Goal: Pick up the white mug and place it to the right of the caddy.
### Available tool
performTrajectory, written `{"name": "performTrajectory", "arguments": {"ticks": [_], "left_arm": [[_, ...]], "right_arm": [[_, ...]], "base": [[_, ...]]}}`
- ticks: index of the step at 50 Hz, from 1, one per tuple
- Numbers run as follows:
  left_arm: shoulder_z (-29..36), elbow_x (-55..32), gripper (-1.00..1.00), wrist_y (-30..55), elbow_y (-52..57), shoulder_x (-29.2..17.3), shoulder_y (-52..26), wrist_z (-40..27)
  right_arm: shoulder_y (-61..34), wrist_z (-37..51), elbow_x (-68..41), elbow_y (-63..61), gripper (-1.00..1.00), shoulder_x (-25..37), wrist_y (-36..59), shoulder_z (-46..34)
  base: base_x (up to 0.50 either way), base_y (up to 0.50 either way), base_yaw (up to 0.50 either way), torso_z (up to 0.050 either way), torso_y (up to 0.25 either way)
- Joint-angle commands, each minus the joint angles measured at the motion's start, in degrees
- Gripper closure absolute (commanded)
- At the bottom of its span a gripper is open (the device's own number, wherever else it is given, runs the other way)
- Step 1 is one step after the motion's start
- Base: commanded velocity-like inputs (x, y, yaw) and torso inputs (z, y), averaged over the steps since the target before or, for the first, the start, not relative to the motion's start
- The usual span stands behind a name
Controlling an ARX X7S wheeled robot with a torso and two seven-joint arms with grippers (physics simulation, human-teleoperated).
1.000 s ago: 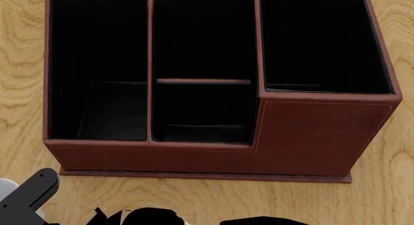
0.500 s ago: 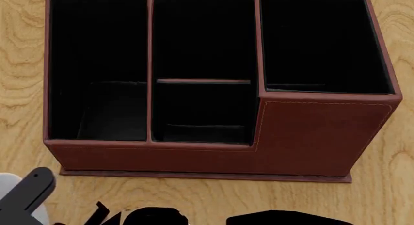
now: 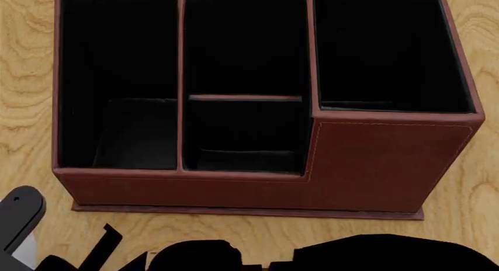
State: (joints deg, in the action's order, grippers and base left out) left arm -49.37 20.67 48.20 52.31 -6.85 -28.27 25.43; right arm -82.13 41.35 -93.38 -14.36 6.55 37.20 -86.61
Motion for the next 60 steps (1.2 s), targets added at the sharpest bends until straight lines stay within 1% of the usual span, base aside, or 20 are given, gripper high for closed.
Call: {"name": "performTrajectory", "arguments": {"ticks": [1, 14, 24, 36, 44, 60], "left_arm": [[0.4, 0.0, -1.00, 1.3, 1.1, -0.5, -0.1, 0.2], [2.3, 0.6, -1.00, 2.1, 1.5, -0.5, -0.2, -0.4], [3.5, 1.4, -1.00, 4.3, 2.7, -1.5, -1.0, -0.2], [4.5, 1.5, -1.00, 4.6, 2.8, -1.4, -1.3, -0.5], [4.2, 1.3, -1.00, 4.9, 2.9, -1.7, -1.5, -0.3], [4.6, 0.7, -1.00, 3.4, 1.5, -1.1, -1.3, -1.2]], "right_arm": [[-3.7, 3.5, -0.9, -7.6, 1.00, 2.7, 0.6, 3.5], [-8.5, 8.3, -5.0, -14.2, 1.00, 8.2, 0.4, 7.8], [-10.8, 10.6, -7.1, -16.5, 1.00, 12.2, 0.5, 9.8], [-13.0, 13.2, -9.5, -17.8, 1.00, 17.1, 0.7, 11.6], [-14.8, 14.7, -11.3, -18.2, 1.00, 21.3, 0.6, 13.3], [-18.0, 19.4, -15.5, -19.6, 1.00, 31.7, 1.6, 15.5]], "base": [[0.00, 0.00, 0.00, 0.000, 0.000], [0.00, 0.00, 0.00, 0.000, 0.000], [0.00, 0.00, 0.00, 0.000, 0.000], [0.00, 0.00, 0.00, 0.000, 0.000], [0.00, 0.00, 0.00, 0.000, 0.000], [0.00, 0.00, 0.00, 0.000, 0.000]]}}
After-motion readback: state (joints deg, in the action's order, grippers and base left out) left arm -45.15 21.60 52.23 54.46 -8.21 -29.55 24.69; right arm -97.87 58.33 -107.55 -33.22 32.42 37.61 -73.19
